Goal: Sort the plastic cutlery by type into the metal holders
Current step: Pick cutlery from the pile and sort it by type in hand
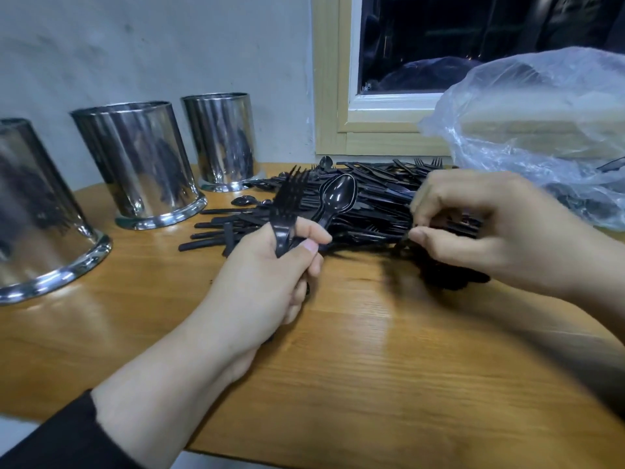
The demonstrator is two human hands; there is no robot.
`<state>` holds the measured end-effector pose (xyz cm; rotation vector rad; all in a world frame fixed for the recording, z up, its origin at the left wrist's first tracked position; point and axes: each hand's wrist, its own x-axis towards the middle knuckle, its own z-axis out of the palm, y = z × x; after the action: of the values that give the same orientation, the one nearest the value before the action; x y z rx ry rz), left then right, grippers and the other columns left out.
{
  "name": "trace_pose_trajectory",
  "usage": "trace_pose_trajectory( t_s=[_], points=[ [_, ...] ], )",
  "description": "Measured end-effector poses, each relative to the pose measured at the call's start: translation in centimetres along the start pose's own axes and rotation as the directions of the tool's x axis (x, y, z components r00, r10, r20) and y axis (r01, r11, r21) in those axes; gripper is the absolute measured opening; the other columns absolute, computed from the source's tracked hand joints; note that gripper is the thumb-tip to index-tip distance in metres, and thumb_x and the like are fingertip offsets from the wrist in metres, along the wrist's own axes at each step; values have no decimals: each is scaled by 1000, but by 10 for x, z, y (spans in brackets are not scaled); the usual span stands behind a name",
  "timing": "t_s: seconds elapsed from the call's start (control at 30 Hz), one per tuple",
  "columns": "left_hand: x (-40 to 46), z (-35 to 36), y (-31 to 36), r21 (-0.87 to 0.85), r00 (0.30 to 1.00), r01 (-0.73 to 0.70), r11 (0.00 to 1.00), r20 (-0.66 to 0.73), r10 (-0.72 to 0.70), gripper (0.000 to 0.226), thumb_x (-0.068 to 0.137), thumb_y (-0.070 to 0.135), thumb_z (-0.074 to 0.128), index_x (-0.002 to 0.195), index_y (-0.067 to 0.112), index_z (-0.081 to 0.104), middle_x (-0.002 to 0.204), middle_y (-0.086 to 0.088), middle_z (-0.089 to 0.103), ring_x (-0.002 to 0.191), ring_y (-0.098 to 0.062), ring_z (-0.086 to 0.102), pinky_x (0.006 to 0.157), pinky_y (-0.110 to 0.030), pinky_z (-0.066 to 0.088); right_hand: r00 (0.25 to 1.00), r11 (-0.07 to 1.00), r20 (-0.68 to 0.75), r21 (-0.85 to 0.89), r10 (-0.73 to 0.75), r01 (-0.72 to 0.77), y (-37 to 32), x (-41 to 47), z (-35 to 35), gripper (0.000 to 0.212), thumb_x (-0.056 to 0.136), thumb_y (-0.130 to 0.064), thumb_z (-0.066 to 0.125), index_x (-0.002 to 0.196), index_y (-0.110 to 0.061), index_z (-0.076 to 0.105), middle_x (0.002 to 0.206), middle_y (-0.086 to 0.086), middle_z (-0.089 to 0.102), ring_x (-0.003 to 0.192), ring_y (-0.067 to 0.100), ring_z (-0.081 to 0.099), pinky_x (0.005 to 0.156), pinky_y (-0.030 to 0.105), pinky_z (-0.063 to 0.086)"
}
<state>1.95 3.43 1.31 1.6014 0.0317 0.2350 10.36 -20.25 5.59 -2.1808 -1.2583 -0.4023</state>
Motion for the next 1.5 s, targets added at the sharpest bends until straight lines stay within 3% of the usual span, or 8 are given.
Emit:
trace_pose_trajectory(
  t_s=[0.2, 0.4, 0.57, 0.73, 0.9, 1.07, 1.2, 1.5],
  points=[
    [1, 2, -4, 182, 995, -100, 978, 17, 98, 32, 106, 17, 50, 101, 37, 75, 70, 5, 58, 51, -9, 42, 43, -22, 33, 892, 925, -386, 370, 234, -82, -11, 5, 0, 26, 92, -19, 68, 67, -18, 63, 57, 1, 61, 48, 5, 49, 50, 14, 38],
    [-1, 7, -2, 450, 971, -230, 863, 49, 233, 30, 103, 28, 51, 101, 49, 71, 74, 10, 65, 62, -6, 60, 65, -37, 55, 828, 547, -183, 819, 530, -169, -26, 15, 9, 31, 95, -5, 59, 65, -9, 50, 48, 6, 58, 46, 21, 54, 47, 25, 44],
    [-4, 11, 3, 556, 968, -241, 795, 79, 238, 24, 99, 41, 48, 106, 52, 68, 79, 43, 63, 85, 20, 57, 70, -3, 38, 822, 399, -3, 876, 570, -273, -36, 15, 13, 28, 94, -9, 58, 68, -14, 50, 57, 15, 65, 44, 19, 55, 45, 22, 46],
    [-4, 12, 2, 481, 962, -274, 833, 123, 246, 30, 76, 73, 45, 95, 62, 66, 75, 10, 70, 66, -3, 63, 66, -25, 50, 811, 300, 71, 907, 580, -294, -36, 13, 14, 20, 92, -16, 62, 74, -13, 53, 64, 13, 69, 49, 14, 60, 47, 19, 51],
    [-4, 15, 1, 414, 974, -222, 883, 139, 180, 2, 86, 47, 68, 86, 48, 70, 58, -2, 65, 45, -12, 56, 51, -23, 47, 883, 312, 156, 896, 444, -315, -34, 10, 20, 18, 85, -23, 65, 84, -5, 68, 80, 17, 74, 62, 16, 66, 59, 21, 57],
    [2, 11, -1, 115, 998, -70, 991, 2, 70, 26, 101, 13, 56, 91, 25, 77, 62, 0, 52, 44, -14, 37, 40, -25, 31, 917, 904, -93, 231, 388, -359, -14, 5, 21, 29, 90, -44, 65, 79, -18, 73, 60, -10, 64, 53, 3, 51, 54, 12, 39],
    [3, 6, 2, -50, 1000, -2, 999, 13, 2, 24, 100, 8, 53, 93, 15, 75, 68, -2, 49, 44, -12, 29, 41, -20, 23, 923, 903, 97, -271, 371, -335, 3, 3, 24, 32, 80, -58, 66, 99, -33, 72, 91, -16, 62, 82, -1, 58, 75, 23, 47],
    [-1, 2, 3, -77, 997, -77, 994, 13, 79, 21, 103, 13, 53, 100, 12, 74, 76, -9, 53, 42, -15, 28, 39, -20, 26, 933, 859, 161, -465, 320, -214, 4, 2, 41, 25, 90, -44, 65, 113, -34, 69, 100, -16, 47, 96, 8, 52, 81, 28, 47]
  ],
)
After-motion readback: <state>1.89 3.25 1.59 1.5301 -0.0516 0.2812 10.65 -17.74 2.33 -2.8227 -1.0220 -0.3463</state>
